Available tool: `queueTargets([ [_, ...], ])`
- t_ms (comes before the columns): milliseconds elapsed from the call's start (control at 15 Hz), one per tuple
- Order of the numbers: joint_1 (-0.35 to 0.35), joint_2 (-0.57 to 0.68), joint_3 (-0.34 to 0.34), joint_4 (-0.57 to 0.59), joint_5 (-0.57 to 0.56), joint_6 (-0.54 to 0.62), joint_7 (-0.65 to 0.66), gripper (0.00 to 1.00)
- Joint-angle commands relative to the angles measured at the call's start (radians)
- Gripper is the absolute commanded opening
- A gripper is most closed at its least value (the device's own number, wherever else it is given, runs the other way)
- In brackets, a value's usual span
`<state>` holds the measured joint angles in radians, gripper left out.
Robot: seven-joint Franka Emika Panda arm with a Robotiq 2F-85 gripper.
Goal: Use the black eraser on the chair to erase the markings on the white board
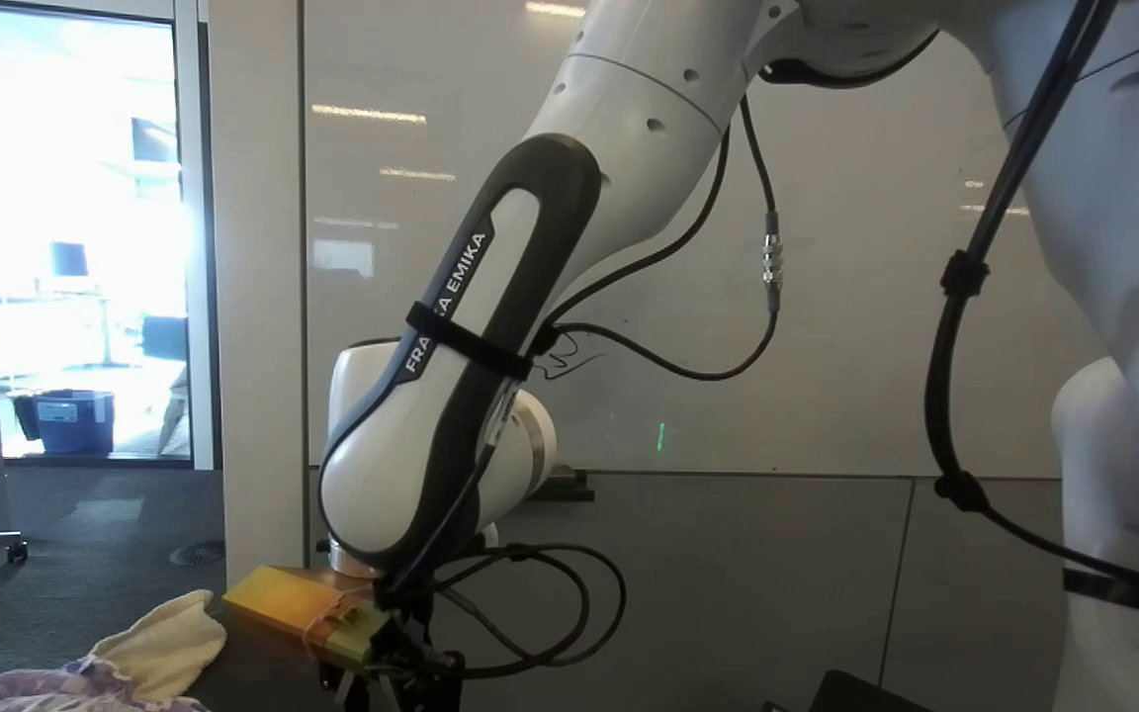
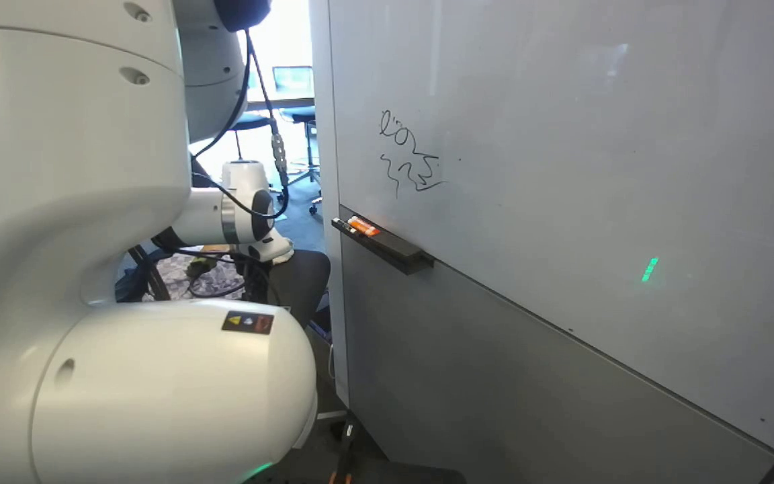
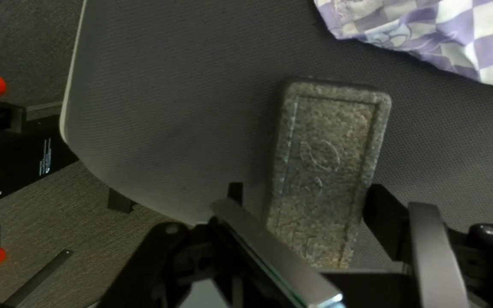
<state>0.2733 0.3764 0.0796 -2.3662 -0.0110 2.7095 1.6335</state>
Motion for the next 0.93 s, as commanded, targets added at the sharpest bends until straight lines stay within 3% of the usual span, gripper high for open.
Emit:
queueTargets([
  [0,0.011,0.004,-0.008,0.011,0.017,0.020,-0.026,0.43],
  [133,0.008,0.004,-0.007,0.011,0.020,0.021,-0.032,0.28],
  [467,0.008,-0.013,-0.001,0.003,0.022,0.020,-0.043,0.28],
  [867,0.005,-0.184,0.003,-0.017,0.002,-0.117,-0.088,0.28],
])
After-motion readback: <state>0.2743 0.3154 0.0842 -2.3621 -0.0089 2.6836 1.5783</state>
